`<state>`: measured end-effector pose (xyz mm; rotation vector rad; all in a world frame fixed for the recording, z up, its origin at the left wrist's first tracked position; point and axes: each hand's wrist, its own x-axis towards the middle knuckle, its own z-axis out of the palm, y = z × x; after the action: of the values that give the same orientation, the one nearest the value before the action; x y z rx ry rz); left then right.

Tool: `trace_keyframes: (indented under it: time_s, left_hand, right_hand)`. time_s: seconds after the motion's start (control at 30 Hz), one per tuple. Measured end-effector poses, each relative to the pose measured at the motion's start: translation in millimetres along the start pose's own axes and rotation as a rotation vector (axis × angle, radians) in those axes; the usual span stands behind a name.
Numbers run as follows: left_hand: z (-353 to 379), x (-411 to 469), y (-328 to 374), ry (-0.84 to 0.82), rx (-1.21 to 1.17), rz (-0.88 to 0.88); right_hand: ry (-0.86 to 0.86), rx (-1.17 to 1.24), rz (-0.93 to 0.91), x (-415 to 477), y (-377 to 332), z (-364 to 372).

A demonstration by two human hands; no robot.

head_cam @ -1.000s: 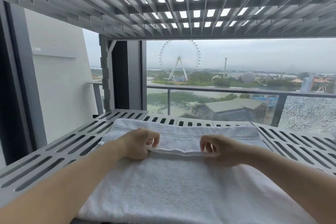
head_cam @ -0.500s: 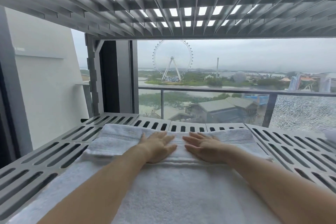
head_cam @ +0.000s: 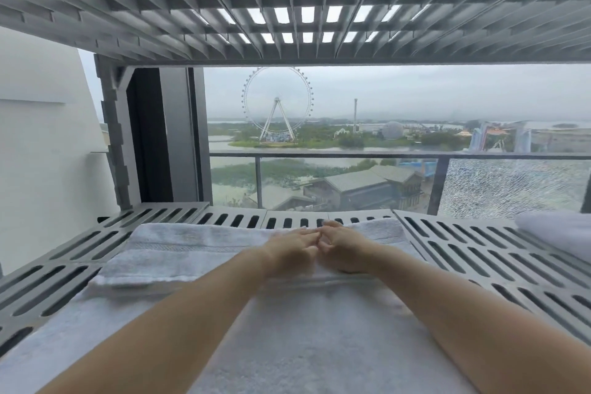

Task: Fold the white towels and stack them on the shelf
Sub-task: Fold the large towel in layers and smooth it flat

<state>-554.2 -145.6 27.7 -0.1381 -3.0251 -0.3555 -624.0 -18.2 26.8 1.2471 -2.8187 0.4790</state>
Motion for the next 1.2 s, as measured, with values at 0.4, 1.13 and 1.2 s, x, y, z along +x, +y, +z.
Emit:
trace_keyframes:
  time_s: [0.4, 1.13, 1.2]
  left_hand:
    - [23.0, 2.8, -4.7, -0.083, 0.134, -0.086]
    - [-26.3, -97.7, -122.0, 0.002, 0.208, -0.412]
    - [-27.2, -99.3, -122.7, -0.011, 0.209, -0.469]
  right_hand:
    - [-0.114, -0.181, 0.359, -10.9, 53.8, -10.7]
    - [-0.195, -0.209, 0.03, -3.1, -2.7, 20.5]
    - [-0.198, -0.207, 0.041, -6.1, -2.1, 20.0]
